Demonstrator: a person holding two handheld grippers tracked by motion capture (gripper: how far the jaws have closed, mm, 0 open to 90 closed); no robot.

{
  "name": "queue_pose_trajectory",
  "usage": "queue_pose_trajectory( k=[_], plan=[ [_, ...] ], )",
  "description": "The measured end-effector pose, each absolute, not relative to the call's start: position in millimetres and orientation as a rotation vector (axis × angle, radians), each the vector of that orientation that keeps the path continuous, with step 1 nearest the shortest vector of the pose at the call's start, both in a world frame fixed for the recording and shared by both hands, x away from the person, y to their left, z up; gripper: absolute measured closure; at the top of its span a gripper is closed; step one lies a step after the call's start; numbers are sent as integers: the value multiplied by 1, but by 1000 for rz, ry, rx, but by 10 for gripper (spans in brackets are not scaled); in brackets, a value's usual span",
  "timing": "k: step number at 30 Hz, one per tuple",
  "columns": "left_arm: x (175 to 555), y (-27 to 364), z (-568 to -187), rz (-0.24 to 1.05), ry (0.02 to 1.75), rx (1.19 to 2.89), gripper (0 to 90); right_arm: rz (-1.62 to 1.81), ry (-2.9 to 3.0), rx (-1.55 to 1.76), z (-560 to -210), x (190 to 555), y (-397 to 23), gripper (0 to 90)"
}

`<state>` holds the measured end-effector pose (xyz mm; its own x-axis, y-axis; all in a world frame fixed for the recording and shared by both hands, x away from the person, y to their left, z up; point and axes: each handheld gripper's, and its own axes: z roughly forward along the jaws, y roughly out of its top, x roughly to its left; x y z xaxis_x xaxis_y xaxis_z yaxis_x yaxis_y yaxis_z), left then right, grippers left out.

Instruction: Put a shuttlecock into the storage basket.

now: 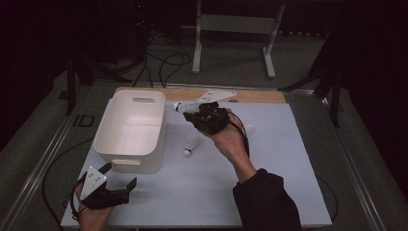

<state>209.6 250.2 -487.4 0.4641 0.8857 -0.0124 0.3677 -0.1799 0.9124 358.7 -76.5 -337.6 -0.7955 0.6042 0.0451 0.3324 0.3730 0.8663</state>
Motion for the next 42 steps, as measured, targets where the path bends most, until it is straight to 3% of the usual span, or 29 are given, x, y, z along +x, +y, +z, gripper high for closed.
queue_pose_trajectory(
  k=[42],
  plan=[
    [210, 250, -488, 682, 1079, 1764, 0, 1422, 2397, 789, -340, 360, -47, 896]
  ],
)
